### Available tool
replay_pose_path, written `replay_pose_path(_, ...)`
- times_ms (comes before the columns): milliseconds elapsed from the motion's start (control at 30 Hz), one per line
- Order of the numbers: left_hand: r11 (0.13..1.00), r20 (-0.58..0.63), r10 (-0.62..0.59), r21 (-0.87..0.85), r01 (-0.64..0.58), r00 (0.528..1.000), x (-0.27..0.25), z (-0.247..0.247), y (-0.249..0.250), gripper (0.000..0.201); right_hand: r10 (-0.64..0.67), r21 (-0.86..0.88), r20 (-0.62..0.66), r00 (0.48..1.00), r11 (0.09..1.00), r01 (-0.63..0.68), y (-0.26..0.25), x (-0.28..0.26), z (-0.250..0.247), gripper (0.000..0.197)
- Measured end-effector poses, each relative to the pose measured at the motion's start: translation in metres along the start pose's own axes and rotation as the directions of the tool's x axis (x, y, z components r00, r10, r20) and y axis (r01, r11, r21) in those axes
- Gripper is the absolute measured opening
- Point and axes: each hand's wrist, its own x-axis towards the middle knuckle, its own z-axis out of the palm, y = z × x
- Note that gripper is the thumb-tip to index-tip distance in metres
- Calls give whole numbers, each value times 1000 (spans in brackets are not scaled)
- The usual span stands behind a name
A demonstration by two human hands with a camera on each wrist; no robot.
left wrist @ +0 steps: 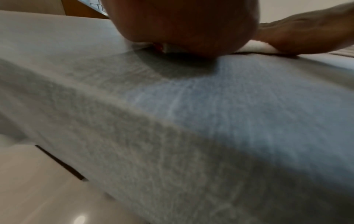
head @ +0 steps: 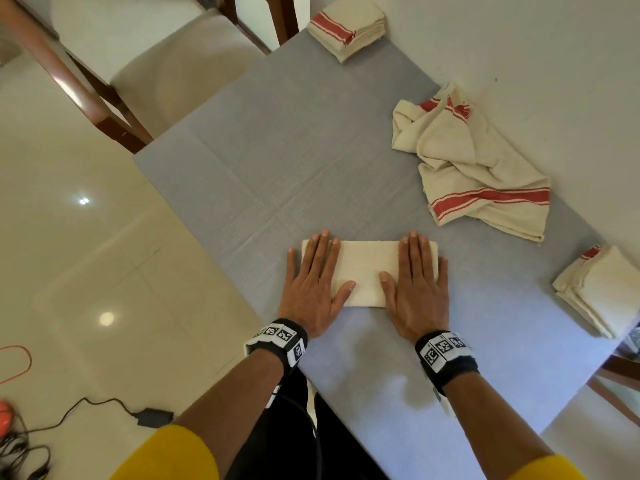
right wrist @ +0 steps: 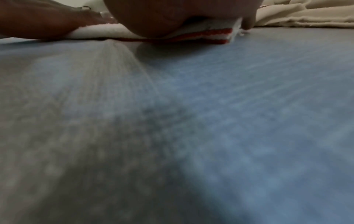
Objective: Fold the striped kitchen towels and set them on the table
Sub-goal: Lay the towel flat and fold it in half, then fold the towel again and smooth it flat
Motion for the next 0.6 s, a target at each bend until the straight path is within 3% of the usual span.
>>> replay_pose_path(133, 1000, 9, -26, -5, 26, 1000, 3, -3, -6, 82, -31, 102, 2, 1000, 994, 31, 13, -1, -2, 73)
replay_pose_path(333, 979, -11, -203, -30, 203, 979, -1, -8, 13, 80, 254, 462, 18, 967, 856, -233, 30, -21, -26, 77)
replay_pose_path(367, 980, -13, -193, -44, 192, 981, -5, -9, 22, 79, 303, 495, 37, 952, 823, -281, 29, -24, -32, 75)
replay_pose_path(433, 994, 17, -45, -103, 47, 999, -22, -8, 45, 78, 404, 530, 104, 909, 751, -394, 22, -29, -46, 67)
replay_pose_path(500, 989, 65, 119, -99, -112, 991, -45, -1, 72, 77, 475, 583, 234, 848, 630, -513, 18, -30, -54, 59)
replay_pose_path(533, 987, 78, 145, -82, -138, 986, -58, 5, 83, 77, 492, 643, 310, 813, 521, -561, 19, -31, -54, 57)
replay_pose_path(600, 993, 81, 82, -87, -75, 993, -72, 16, 99, 78, 499, 755, 447, 742, 235, -612, 24, -26, -55, 54)
